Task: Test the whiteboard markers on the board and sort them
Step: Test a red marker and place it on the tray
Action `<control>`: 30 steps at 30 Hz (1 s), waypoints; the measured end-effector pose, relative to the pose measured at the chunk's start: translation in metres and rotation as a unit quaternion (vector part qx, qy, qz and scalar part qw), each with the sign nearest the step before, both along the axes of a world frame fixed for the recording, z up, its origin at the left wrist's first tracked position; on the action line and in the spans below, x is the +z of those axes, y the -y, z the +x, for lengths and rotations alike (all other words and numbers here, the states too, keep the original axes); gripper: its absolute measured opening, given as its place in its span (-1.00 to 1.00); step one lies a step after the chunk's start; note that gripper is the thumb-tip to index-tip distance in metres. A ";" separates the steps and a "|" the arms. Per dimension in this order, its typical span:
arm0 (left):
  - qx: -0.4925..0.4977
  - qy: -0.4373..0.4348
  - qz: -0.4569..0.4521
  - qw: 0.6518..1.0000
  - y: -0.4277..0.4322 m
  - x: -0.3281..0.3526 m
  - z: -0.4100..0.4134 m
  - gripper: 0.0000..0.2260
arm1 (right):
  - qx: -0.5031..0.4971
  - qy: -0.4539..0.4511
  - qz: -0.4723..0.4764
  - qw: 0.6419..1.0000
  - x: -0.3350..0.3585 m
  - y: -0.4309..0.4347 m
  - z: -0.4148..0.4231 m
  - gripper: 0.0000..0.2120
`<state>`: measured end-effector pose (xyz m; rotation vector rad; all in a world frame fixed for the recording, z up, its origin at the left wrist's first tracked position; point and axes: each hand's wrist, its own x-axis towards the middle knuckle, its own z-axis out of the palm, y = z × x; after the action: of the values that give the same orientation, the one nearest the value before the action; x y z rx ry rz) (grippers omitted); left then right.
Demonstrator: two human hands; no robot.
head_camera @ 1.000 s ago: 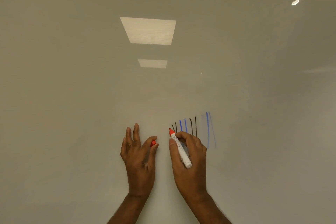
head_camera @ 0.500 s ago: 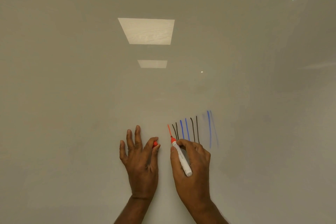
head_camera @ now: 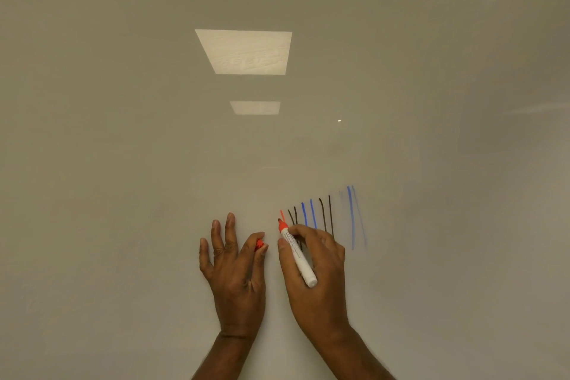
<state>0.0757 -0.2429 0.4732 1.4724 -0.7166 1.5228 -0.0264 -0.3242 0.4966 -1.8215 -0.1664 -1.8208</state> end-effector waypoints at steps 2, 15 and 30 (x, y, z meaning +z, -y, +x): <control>-0.002 -0.002 0.000 1.000 0.000 0.000 0.001 -0.57 | 0.004 -0.002 -0.009 1.000 0.004 0.001 0.006 -0.48; -0.004 0.004 0.005 1.000 -0.001 -0.002 0.000 -0.60 | 0.005 -0.040 0.041 0.998 -0.057 0.010 -0.018 -0.65; -0.403 -0.338 -0.151 0.837 -0.050 -0.012 -0.122 -0.78 | 0.310 -0.187 0.170 0.917 -0.057 -0.038 -0.119 -0.75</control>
<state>-0.0464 -0.1926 0.4614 1.1175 -0.5139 0.3861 -0.1457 -0.2862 0.4391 -1.5884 -0.2324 -0.9755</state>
